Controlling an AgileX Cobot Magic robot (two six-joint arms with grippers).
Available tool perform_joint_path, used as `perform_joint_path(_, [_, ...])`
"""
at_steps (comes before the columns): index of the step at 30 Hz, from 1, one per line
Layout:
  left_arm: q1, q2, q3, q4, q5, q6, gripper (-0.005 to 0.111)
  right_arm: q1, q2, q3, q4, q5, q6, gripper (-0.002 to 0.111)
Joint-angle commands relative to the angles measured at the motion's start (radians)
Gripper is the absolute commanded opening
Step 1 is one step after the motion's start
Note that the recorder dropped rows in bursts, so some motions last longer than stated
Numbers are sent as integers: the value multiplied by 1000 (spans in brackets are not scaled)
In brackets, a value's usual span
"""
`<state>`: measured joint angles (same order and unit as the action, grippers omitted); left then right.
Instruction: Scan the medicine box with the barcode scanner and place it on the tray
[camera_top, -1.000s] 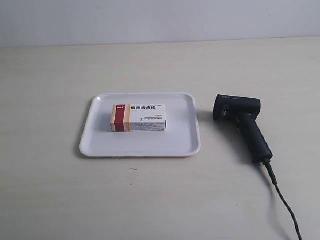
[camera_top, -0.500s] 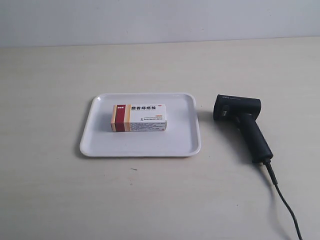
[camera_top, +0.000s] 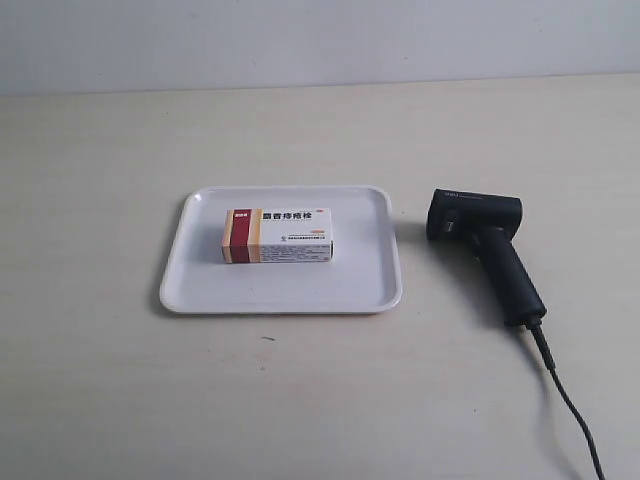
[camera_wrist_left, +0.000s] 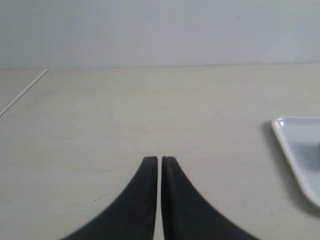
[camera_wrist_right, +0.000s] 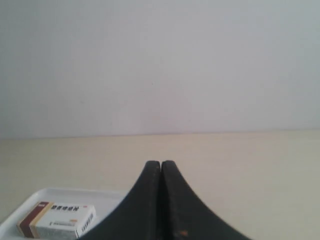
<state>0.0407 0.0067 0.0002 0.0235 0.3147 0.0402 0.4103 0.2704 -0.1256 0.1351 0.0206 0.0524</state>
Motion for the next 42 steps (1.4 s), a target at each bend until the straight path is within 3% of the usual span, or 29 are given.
perform_joint_path(1, [-4,-7,0,-6,-4,3,5,-4,-3,126,-54,-155,146,0])
perform_joint_path(14, [-2,-7,0,-6,-4,3,5,-4,-17,126,-111,-98,157,0])
perform_joint_path(16, [-2,-7,0,-6,-4,3,5,-31,-43,126,-111,-96,157,0])
perform_joint_path(24, [-2,-7,0,-6,-4,3,5,-301,-249,126,-111,45,149,0])
perform_joint_path(30, [-2,-7,0,-6,-4,3,5,-350,-270,126,-111,108,2,0])
perform_joint_path(42, [-2,-7,0,-6,-4,3,5,-359,-270,126,-109,108,-1,0])
